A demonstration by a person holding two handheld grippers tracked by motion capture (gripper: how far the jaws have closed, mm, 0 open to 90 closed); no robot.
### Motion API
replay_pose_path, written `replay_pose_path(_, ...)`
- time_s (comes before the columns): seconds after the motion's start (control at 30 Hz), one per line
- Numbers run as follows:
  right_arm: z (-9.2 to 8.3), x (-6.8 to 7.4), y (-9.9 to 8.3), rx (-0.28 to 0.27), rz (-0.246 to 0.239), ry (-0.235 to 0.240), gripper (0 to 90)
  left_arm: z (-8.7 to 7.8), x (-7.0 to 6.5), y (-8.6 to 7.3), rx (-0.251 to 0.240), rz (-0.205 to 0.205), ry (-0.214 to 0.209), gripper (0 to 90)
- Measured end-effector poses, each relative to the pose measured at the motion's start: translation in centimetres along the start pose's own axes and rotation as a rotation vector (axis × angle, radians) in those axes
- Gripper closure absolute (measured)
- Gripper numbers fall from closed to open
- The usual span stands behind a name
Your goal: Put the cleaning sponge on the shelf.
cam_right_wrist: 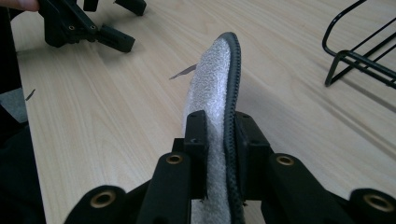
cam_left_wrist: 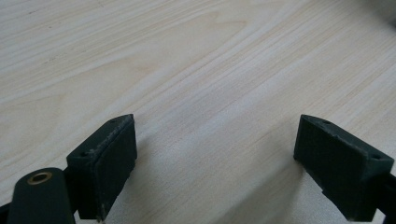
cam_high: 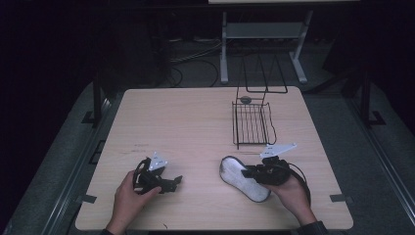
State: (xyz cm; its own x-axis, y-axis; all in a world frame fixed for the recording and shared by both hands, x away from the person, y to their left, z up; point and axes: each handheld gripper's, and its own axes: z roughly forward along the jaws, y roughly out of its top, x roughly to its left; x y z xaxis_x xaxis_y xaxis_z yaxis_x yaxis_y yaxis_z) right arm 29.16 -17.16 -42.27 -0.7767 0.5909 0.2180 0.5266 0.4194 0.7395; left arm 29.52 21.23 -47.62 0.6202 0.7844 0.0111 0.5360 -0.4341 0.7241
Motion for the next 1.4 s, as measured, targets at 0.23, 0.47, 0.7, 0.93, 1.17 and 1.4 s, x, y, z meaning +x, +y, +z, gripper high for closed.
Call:
replay_pose_path(0.23, -0.2, 0.0, 0.0, -0.003, -0.009, 0.0, 78.0, 0.0, 0.0, 0.0, -0.001, -0.002, 0.001, 12.4)
replay_pose_path(0.47, -1.1, -0.1, 0.0, -0.024, -0.005, -0.019, 78.0, 0.0, 0.0, 0.0, -0.002, -0.002, 0.001, 12.4)
replay_pose_path(0.7, -2.2, -0.4, -0.1, -0.035, -0.001, -0.037, 78.0, 0.0, 0.0, 0.0, -0.001, -0.001, 0.0, 12.4)
replay_pose_path(0.93, -3.2, -1.0, -0.4, -0.045, 0.009, -0.056, 78.0, 0.0, 0.0, 0.0, -0.002, -0.001, 0.0, 12.4)
replay_pose_path(1.17, -4.7, -1.9, -0.8, -0.066, 0.02, -0.081, 77.9, 0.0, 0.0, 0.0, -0.001, -0.002, -0.001, 12.4)
replay_pose_path(1.4, -5.5, -2.5, -0.9, -0.073, 0.028, -0.097, 77.9, 0.0, 0.0, 0.0, -0.002, -0.002, -0.001, 12.3)
